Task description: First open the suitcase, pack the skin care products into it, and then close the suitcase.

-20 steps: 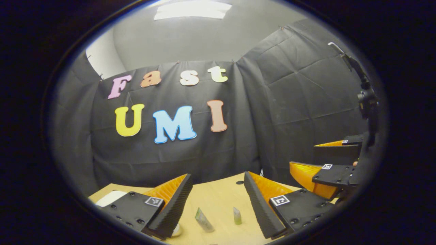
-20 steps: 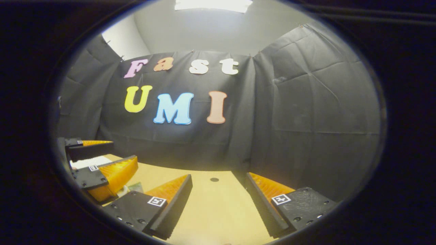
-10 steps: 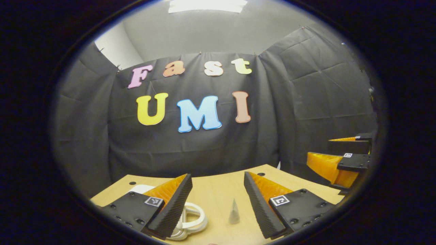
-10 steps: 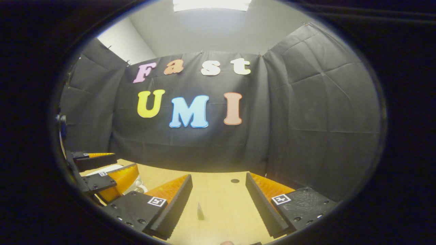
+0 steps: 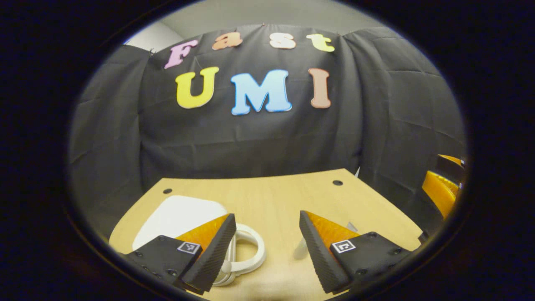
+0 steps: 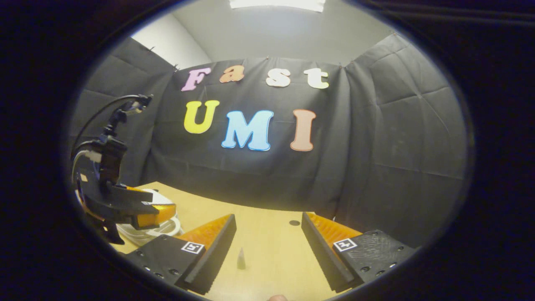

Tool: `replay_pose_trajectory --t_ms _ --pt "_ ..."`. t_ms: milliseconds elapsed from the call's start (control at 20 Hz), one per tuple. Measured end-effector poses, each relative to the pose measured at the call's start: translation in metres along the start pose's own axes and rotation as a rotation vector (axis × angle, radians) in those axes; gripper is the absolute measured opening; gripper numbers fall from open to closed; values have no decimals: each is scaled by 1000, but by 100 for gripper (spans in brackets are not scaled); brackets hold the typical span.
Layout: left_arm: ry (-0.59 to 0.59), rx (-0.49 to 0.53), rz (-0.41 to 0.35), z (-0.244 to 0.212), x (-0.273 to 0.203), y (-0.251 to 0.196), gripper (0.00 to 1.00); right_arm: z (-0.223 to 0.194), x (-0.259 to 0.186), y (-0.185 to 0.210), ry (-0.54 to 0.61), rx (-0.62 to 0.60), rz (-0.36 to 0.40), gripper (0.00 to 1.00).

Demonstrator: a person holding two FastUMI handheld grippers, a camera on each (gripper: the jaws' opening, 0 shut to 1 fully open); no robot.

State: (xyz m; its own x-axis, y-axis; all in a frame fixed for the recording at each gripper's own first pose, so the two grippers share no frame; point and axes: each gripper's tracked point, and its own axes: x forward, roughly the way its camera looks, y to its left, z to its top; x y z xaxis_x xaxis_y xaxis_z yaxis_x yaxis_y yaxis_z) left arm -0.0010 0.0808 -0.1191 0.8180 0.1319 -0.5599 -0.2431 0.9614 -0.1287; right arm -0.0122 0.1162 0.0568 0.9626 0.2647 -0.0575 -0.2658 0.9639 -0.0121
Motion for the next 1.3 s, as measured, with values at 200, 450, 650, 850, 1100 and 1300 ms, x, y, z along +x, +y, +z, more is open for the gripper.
replay_pose_trajectory --t_ms 200,450,650,850,1100,1300 --pt "268 -139 -41 -33 36 1 98 -5 5 8 8 -14 85 96" --pt "527 -77 -47 -73 65 7 98 -4 14 8 4 3 76 96" --pt "675 -112 -54 -104 81 13 98 -14 20 14 45 53 50 96" --pt "746 -164 -80 -124 91 15 92 -32 20 20 118 68 17 95" --pt "812 -185 -90 -136 94 26 36 -37 13 25 167 49 -23 96" --pt "813 -126 -158 -118 88 20 22 -43 10 34 197 62 -31 96"
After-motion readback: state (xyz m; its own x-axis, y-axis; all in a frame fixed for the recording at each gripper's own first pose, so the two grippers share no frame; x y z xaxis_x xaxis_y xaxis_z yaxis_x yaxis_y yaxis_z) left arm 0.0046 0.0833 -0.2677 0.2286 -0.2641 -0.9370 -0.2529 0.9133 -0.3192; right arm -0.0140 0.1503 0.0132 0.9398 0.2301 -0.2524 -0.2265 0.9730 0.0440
